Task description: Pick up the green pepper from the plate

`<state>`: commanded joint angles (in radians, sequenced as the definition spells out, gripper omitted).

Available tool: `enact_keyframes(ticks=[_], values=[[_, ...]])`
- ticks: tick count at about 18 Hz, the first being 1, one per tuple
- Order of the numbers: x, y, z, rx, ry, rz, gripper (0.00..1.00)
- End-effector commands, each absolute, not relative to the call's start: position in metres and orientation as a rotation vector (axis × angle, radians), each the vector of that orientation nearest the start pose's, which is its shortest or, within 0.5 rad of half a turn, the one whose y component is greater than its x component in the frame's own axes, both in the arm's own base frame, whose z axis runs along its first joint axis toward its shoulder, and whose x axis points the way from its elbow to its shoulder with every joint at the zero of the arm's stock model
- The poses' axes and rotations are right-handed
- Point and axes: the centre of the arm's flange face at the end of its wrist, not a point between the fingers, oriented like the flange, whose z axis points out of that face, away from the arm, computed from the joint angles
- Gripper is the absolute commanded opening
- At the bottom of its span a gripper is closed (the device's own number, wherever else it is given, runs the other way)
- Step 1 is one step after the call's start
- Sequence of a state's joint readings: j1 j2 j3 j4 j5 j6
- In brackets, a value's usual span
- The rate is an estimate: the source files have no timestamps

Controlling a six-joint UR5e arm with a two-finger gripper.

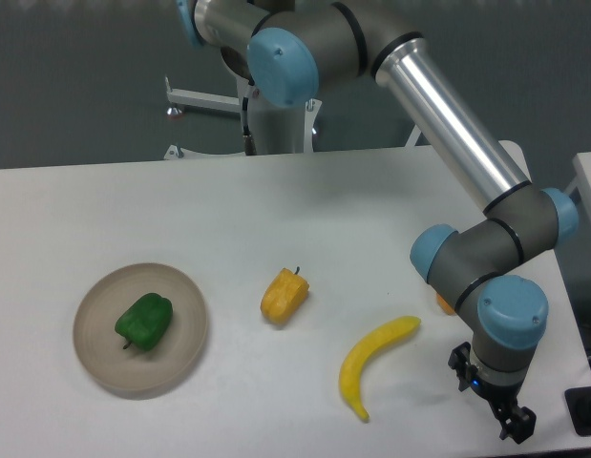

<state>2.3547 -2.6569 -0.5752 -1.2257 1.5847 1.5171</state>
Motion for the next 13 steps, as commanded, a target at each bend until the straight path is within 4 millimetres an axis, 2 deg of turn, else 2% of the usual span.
enact_keyframes(ticks=[7,11,12,13], values=[[-0.529,0.721,0.262,-2.842,1.037,0.357,1.0],[-0.506,0.724,0.278,-2.867,0.964,0.306,1.0],[-0.499,0.723,0.288,-2.879,0.929,0.297,1.0],[-0.483,0.725,0.3,-2.895,0.886,0.272,1.0]])
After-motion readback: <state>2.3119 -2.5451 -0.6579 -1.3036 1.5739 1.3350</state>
